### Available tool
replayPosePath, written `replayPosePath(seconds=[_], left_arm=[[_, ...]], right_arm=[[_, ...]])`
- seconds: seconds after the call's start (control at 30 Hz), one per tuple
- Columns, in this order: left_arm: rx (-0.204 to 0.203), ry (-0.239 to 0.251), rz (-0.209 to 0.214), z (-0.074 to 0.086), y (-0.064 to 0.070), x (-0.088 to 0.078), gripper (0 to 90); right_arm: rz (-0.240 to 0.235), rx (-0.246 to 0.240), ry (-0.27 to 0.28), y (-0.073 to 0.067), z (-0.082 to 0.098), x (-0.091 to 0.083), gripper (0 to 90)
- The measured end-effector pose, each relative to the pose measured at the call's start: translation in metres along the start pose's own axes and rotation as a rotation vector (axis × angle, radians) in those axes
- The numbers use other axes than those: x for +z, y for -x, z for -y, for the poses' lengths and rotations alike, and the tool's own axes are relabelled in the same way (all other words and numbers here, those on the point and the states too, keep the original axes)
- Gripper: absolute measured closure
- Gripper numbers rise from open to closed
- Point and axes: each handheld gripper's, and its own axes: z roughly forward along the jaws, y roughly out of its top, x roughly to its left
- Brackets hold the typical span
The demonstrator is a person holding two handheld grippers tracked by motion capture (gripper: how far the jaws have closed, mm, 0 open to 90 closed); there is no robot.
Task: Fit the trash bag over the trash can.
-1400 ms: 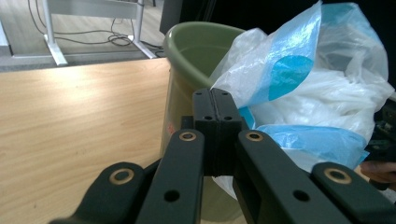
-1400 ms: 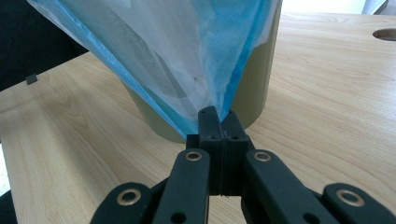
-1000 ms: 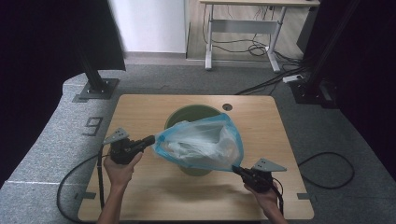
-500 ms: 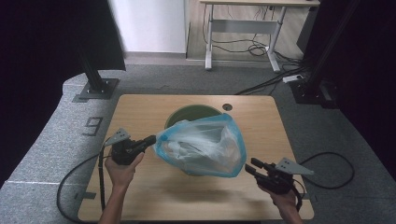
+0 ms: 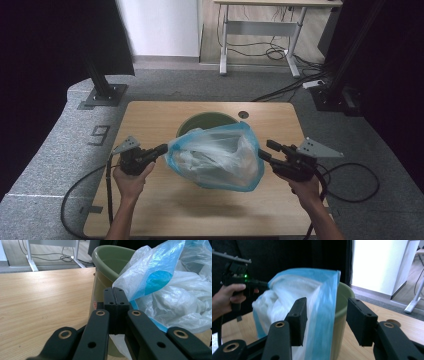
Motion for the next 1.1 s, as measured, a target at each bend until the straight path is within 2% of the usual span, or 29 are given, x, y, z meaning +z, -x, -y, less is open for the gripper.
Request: replayPosePath(seconds=[0.1,0.17,0.27,0.3,0.33,0.4,0.43,0.47,0.57,0.6,0.63,0.67,0.73,0.93,0.97,1.07,1.1], left_arm=[[0.000,-0.005,0.003,0.000,0.001,0.003,90.0],[0.002,-0.005,0.008,-0.001,0.001,0.005,90.0],[0.003,-0.003,0.009,-0.002,0.002,0.006,90.0],[0.005,-0.002,0.011,-0.003,0.002,0.006,90.0],[0.005,-0.002,0.011,-0.003,0.002,0.006,90.0],[0.008,-0.001,0.013,-0.004,0.003,0.006,90.0],[0.007,-0.001,0.012,-0.004,0.003,0.006,90.0],[0.008,-0.001,0.012,-0.004,0.003,0.006,90.0],[0.008,0.000,0.010,-0.004,0.002,0.005,90.0],[0.008,0.002,0.007,-0.005,0.001,0.005,90.0],[0.008,0.011,0.000,-0.006,0.001,0.005,90.0],[0.008,0.011,0.000,-0.006,0.001,0.005,90.0],[0.005,0.022,-0.006,-0.008,-0.001,0.006,90.0],[-0.009,0.054,-0.024,-0.016,-0.009,0.005,90.0],[-0.011,0.064,-0.033,-0.021,-0.012,0.004,90.0],[-0.008,0.070,-0.048,-0.026,-0.015,0.003,90.0],[-0.008,0.070,-0.059,-0.028,-0.018,0.003,90.0]], right_arm=[[0.003,0.012,-0.017,0.001,-0.004,0.008,50.0],[-0.006,0.031,-0.049,0.004,-0.008,0.025,49.8],[-0.006,0.036,-0.070,0.005,-0.009,0.034,50.9],[-0.007,0.033,-0.088,0.006,-0.009,0.040,58.2],[-0.007,0.033,-0.088,0.006,-0.009,0.040,58.2],[-0.021,0.042,-0.109,0.009,-0.007,0.048,67.8],[-0.021,0.042,-0.109,0.009,-0.007,0.048,67.8],[-0.023,0.043,-0.119,0.010,-0.006,0.049,73.6],[0.011,0.011,-0.114,0.012,-0.004,0.051,88.2],[0.011,0.011,-0.114,0.012,-0.004,0.051,88.2],[0.037,-0.026,-0.112,0.012,-0.005,0.052,88.5],[0.037,-0.026,-0.112,0.012,-0.005,0.052,88.5],[0.070,-0.068,-0.103,0.014,-0.006,0.053,88.5],[0.098,-0.090,-0.073,0.020,-0.011,0.054,88.5],[0.123,-0.115,-0.069,0.021,-0.014,0.055,88.5],[0.141,-0.132,-0.062,0.023,-0.017,0.056,88.5],[0.159,-0.154,-0.060,0.025,-0.018,0.059,88.5]])
